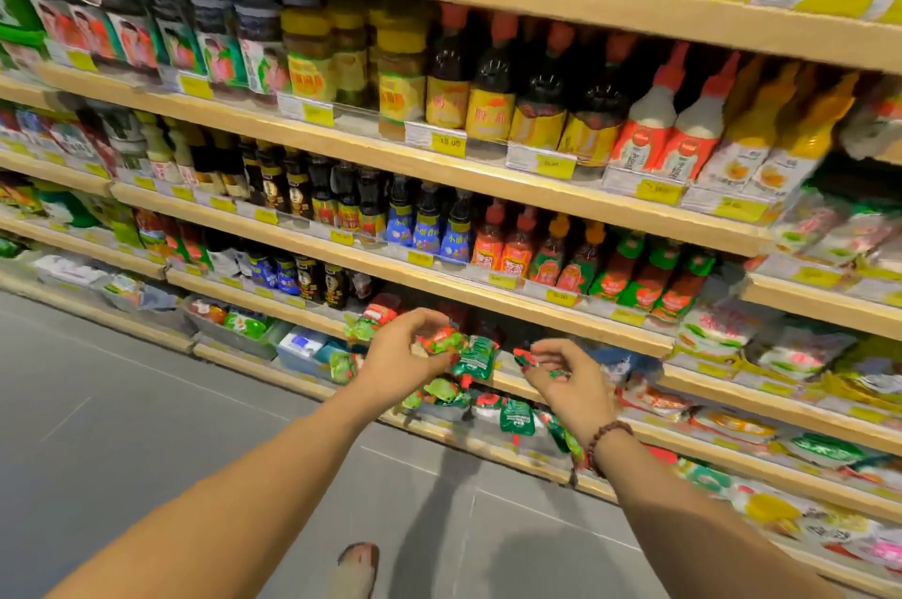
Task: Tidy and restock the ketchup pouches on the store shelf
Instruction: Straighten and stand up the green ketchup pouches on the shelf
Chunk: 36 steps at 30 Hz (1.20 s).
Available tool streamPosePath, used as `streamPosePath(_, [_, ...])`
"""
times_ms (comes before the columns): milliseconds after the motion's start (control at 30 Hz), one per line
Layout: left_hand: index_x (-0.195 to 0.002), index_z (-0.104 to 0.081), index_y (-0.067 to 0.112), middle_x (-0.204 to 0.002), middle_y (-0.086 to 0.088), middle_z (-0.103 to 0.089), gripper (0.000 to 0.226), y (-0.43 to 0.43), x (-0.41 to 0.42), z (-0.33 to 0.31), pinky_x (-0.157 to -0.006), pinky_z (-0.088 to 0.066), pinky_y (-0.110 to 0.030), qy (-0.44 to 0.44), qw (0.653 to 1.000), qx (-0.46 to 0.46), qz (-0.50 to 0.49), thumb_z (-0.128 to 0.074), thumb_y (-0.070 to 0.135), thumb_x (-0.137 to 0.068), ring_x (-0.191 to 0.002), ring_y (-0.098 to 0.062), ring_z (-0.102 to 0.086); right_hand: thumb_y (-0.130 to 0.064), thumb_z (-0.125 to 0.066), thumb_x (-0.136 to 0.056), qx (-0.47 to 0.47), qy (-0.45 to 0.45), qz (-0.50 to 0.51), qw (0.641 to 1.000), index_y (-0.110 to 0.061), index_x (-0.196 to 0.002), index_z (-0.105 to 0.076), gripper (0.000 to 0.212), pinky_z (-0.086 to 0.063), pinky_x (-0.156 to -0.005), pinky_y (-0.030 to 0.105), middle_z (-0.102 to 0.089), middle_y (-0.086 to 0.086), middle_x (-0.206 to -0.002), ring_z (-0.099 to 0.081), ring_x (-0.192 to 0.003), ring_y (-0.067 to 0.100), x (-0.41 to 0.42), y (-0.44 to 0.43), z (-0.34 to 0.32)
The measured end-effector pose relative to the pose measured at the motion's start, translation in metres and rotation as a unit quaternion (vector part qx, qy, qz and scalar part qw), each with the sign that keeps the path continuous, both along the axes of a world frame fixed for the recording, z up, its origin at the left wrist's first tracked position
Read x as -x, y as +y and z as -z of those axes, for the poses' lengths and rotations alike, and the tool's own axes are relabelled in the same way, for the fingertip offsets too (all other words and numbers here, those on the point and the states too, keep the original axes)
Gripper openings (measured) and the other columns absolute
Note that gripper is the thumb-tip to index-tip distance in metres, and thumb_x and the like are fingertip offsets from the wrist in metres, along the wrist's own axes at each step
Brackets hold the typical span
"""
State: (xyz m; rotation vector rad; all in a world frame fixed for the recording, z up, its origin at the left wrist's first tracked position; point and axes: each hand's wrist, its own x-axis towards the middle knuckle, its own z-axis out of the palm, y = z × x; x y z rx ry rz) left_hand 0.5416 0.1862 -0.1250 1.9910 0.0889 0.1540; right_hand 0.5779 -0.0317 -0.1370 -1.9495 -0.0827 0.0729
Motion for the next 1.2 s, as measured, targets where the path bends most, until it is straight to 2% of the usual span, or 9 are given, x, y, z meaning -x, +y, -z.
streamPosePath(200, [-0.106,-0.063,0.020,-0.107,0.003,-0.063,0.039,0.040,-0.106,0.080,-0.091,-0.047,-0.027,0.038,0.996,0.011,0.081,-0.075,0.007,-0.071,-0.105,-0.013,-0.058,0.003,-0.072,-0.073,0.026,0.024,0.037,0.999,-0.008,-0.088,-0.064,0.020,-0.047,-0.070,0.025,-0.063,0.010,-0.082,-0.055,-0.076,0.017,-0.081,0.060,0.070])
streamPosePath(400, [-0.102,-0.063,0.004,-0.101,-0.016,-0.061,0.035,0.048,-0.172,0.159,-0.095,-0.046,-0.032,0.069,0.991,0.011,0.111,-0.072,-0.009,-0.071,-0.095,-0.018,-0.057,-0.011,-0.070,-0.079,0.064,0.077,0.050,0.994,-0.026,-0.094,-0.061,0.023,-0.041,-0.074,0.020,-0.062,-0.006,-0.103,-0.056,-0.098,0.013,-0.131,0.074,0.153])
streamPosePath(533, [-0.099,-0.063,0.011,-0.097,0.002,-0.060,0.038,0.040,-0.202,0.212,-0.084,-0.038,-0.003,0.024,0.996,-0.012,0.087,-0.074,-0.010,-0.069,-0.089,-0.006,-0.056,-0.011,-0.071,-0.078,0.055,0.065,0.062,0.994,-0.031,-0.093,-0.059,0.028,-0.037,-0.080,0.018,-0.056,-0.018,-0.102,-0.051,-0.101,0.012,-0.157,0.067,0.212])
streamPosePath(600, [-0.099,-0.061,0.016,-0.100,0.004,-0.059,0.044,0.037,-0.214,0.237,-0.081,-0.036,0.000,0.011,0.996,-0.001,0.094,-0.074,-0.012,-0.068,-0.089,0.006,-0.055,-0.012,-0.071,-0.078,0.061,0.050,0.057,0.995,-0.032,-0.095,-0.059,0.029,-0.036,-0.086,0.020,-0.057,-0.013,-0.106,-0.051,-0.106,0.012,-0.169,0.061,0.243])
streamPosePath(667, [-0.102,-0.061,0.019,-0.103,0.006,-0.059,0.045,0.037,-0.223,0.261,-0.084,-0.038,-0.003,-0.020,0.993,-0.016,0.112,-0.075,-0.007,-0.068,-0.091,0.012,-0.054,-0.015,-0.071,-0.079,0.069,0.027,0.049,0.996,-0.036,-0.094,-0.059,0.029,-0.036,-0.089,0.023,-0.059,-0.010,-0.109,-0.051,-0.108,0.011,-0.177,0.057,0.269])
streamPosePath(733, [-0.106,-0.062,0.021,-0.105,0.007,-0.060,0.042,0.038,-0.234,0.282,-0.088,-0.040,-0.010,-0.071,0.987,-0.048,0.135,-0.076,0.006,-0.068,-0.096,0.003,-0.055,-0.015,-0.072,-0.078,0.067,-0.024,0.053,0.996,-0.037,-0.093,-0.058,0.030,-0.040,-0.091,0.026,-0.061,-0.008,-0.110,-0.053,-0.107,0.010,-0.185,0.053,0.290])
streamPosePath(867, [-0.107,-0.065,0.027,-0.101,0.021,-0.058,0.040,0.032,-0.256,0.309,-0.087,-0.039,-0.010,-0.144,0.966,-0.129,0.170,-0.072,0.026,-0.068,-0.097,0.003,-0.054,-0.021,-0.072,-0.079,0.071,-0.114,-0.003,0.991,-0.039,-0.104,-0.058,0.033,-0.033,-0.089,0.001,-0.054,-0.018,-0.122,-0.048,-0.112,-0.007,-0.194,0.048,0.320])
streamPosePath(1033, [-0.094,-0.069,0.025,-0.090,0.017,-0.067,0.027,0.025,-0.272,0.335,-0.080,-0.048,-0.016,-0.228,0.951,-0.130,0.161,-0.073,0.025,-0.068,-0.087,0.004,-0.061,-0.008,-0.070,-0.079,0.056,-0.192,-0.035,0.979,-0.026,-0.104,-0.065,0.031,-0.036,-0.102,0.020,-0.058,-0.011,-0.123,-0.050,-0.119,0.002,-0.211,0.047,0.358])
streamPosePath(1200, [-0.089,-0.070,0.019,-0.082,0.010,-0.072,0.018,0.026,-0.274,0.349,-0.075,-0.048,-0.010,-0.244,0.950,-0.107,0.161,-0.077,0.014,-0.073,-0.079,0.002,-0.066,-0.029,-0.061,-0.083,-0.022,-0.187,-0.052,0.981,-0.032,-0.102,-0.069,0.021,-0.041,-0.101,0.028,-0.062,-0.019,-0.120,-0.051,-0.116,-0.003,-0.218,0.043,0.378])
